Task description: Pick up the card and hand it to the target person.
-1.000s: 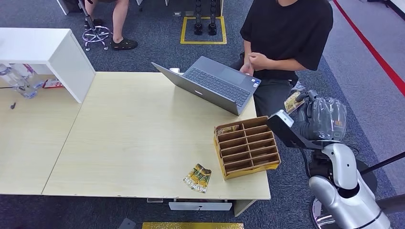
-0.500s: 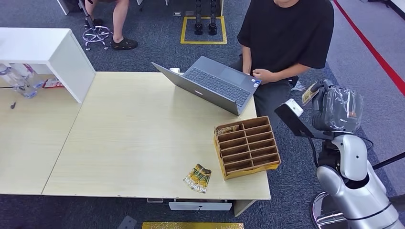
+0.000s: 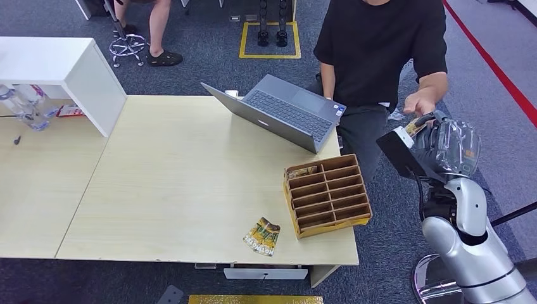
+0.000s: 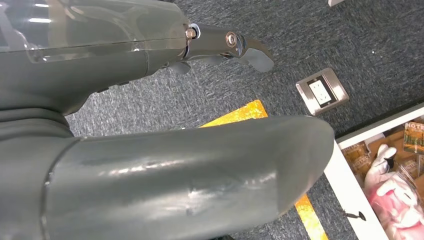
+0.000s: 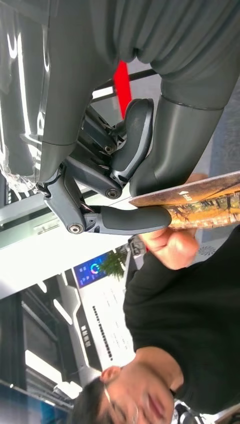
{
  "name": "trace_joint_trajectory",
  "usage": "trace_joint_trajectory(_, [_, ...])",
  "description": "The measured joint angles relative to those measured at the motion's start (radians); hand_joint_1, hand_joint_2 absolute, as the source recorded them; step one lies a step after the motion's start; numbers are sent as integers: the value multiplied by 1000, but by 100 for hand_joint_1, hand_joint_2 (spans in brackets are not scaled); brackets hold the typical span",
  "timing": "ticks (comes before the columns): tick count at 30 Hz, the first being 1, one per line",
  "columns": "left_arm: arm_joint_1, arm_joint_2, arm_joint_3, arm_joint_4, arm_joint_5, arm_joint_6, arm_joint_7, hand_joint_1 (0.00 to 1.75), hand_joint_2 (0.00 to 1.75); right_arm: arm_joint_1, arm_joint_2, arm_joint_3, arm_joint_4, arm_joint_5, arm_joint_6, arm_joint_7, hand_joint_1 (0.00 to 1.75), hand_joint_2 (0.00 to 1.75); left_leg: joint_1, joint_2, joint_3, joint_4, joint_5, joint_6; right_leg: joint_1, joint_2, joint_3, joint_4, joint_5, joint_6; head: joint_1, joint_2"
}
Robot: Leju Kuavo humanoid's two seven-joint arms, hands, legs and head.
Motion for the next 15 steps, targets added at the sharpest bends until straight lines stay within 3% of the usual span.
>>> trace_joint_trajectory(5, [0, 0, 0, 0, 0, 0, 0, 0, 0, 0, 5, -3, 24, -16, -10, -6, 164, 175, 0, 0, 0, 0, 0, 0, 0, 0, 0, 0, 0, 0, 0, 0])
trace_joint_trajectory(7, [0, 0, 0, 0, 0, 0, 0, 0, 0, 0, 8, -6, 31, -16, -12, -7, 154, 175, 0, 0, 0, 0, 0, 0, 0, 0, 0, 0, 0, 0, 0, 0])
trace_joint_trajectory(11, [0, 0, 0, 0, 0, 0, 0, 0, 0, 0, 10, -7, 42, -13, -14, -7, 10, 175, 0, 0, 0, 0, 0, 0, 0, 0, 0, 0, 0, 0, 0, 0])
trace_joint_trajectory(12, [0, 0, 0, 0, 0, 0, 0, 0, 0, 0, 10, -7, 43, -12, -14, -7, 0, 175, 0, 0, 0, 0, 0, 0, 0, 0, 0, 0, 0, 0, 0, 0])
trace_joint_trajectory(15, [0, 0, 0, 0, -1, 0, 0, 0, 0, 0, 10, -7, 48, -7, -19, -7, 0, 175, 0, 0, 0, 0, 0, 0, 0, 0, 0, 0, 0, 0, 0, 0])
